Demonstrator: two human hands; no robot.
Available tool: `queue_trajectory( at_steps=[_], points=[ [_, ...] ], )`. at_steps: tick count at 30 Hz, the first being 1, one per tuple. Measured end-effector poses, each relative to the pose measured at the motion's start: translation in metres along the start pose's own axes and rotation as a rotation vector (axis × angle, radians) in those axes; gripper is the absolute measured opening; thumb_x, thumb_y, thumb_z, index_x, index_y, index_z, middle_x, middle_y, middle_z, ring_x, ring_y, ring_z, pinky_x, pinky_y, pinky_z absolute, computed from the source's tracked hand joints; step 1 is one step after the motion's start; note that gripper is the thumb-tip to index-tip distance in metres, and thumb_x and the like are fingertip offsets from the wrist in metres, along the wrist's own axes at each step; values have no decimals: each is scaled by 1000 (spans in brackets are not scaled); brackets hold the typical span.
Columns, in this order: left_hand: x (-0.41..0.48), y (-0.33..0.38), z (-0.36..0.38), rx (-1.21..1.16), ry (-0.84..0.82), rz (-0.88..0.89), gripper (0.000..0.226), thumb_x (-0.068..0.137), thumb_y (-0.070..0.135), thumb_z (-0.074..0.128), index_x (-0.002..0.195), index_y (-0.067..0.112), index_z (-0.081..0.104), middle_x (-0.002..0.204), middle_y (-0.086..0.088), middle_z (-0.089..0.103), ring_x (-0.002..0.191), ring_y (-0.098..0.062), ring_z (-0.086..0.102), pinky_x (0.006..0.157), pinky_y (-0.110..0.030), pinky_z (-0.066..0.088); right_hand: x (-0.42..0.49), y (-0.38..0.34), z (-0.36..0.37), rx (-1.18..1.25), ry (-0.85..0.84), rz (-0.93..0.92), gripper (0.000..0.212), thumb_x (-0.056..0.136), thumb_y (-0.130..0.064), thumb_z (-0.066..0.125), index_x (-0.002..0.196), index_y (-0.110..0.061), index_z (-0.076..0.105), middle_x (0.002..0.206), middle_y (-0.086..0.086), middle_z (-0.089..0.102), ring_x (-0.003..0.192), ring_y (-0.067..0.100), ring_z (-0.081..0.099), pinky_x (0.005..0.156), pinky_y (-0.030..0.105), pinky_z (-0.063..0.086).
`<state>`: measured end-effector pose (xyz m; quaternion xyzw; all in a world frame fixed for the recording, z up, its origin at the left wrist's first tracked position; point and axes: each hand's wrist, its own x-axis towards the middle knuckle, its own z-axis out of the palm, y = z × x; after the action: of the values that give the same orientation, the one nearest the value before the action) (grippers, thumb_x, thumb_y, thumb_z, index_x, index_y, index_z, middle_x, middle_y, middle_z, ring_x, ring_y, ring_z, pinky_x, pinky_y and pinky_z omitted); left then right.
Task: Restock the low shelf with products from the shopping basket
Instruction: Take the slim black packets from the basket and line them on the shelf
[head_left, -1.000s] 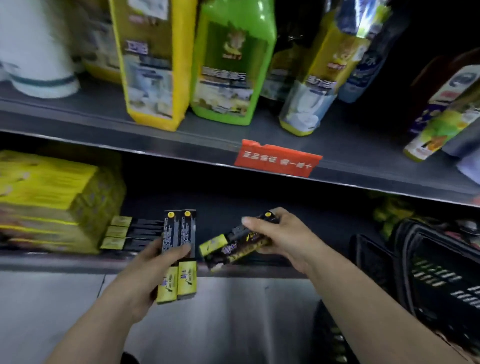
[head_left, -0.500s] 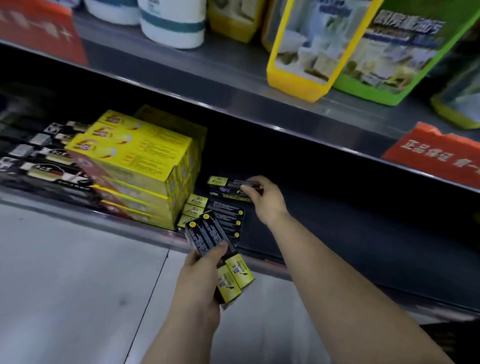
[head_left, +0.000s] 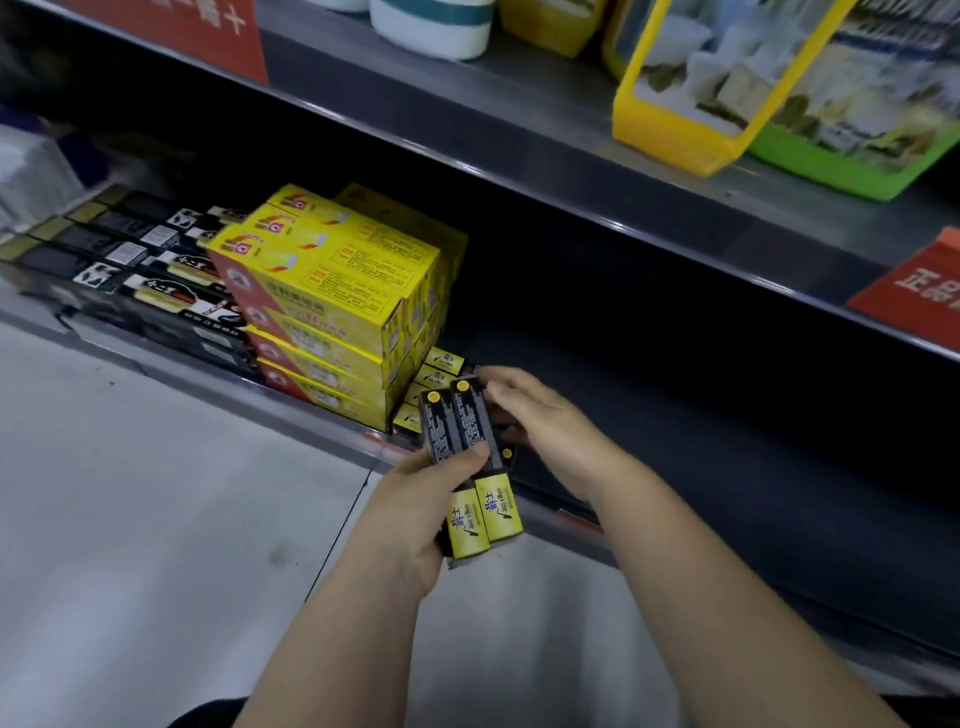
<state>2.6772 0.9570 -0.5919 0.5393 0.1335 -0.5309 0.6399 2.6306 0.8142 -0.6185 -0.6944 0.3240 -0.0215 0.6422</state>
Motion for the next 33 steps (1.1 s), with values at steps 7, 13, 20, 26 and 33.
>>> queue_trajectory(
  at_steps=[7, 13, 20, 26, 33],
  points=[
    [6, 1, -1, 80, 119, 80, 20, 81, 31, 70, 90, 17, 60, 70, -4, 62, 62, -20, 58, 49, -27, 44, -8, -18, -37, 228, -45, 107, 45, 85, -17, 64, 127, -21, 51, 104, 2, 67, 85, 16, 68, 66, 29, 57],
    [5, 7, -13, 99, 176, 112, 37, 79, 33, 73, 107, 13, 60, 74, -3, 59, 63, -19, 54, 45, -24, 43, 42, -5, -49, 107, 527, -6, 43, 82, -32, 70, 115, -12, 49, 114, 4, 56, 87, 12, 60, 69, 20, 52],
    [5, 5, -20, 169, 202, 209, 49, 75, 34, 76, 114, 11, 57, 112, -12, 63, 82, -22, 57, 67, -32, 48, 80, 21, -32, -457, 371, 11, 31, 92, -22, 57, 124, -20, 54, 120, 8, 56, 108, 25, 55, 93, 39, 49],
    [7, 6, -23, 227, 211, 200, 39, 78, 21, 74, 110, 9, 55, 86, -6, 59, 75, -21, 54, 71, -33, 49, 78, 20, -22, -752, 255, 99, 39, 99, -16, 42, 135, -27, 47, 142, 12, 39, 128, 30, 36, 109, 42, 33],
    [14, 7, -21, 400, 203, 391, 23, 78, 17, 72, 100, 14, 68, 74, 6, 62, 63, -5, 55, 53, -16, 41, 1, -24, 0, -608, -237, -344, 80, 75, 0, 67, 127, -52, 35, 142, -7, 22, 133, 4, 23, 105, 12, 30]
  ],
)
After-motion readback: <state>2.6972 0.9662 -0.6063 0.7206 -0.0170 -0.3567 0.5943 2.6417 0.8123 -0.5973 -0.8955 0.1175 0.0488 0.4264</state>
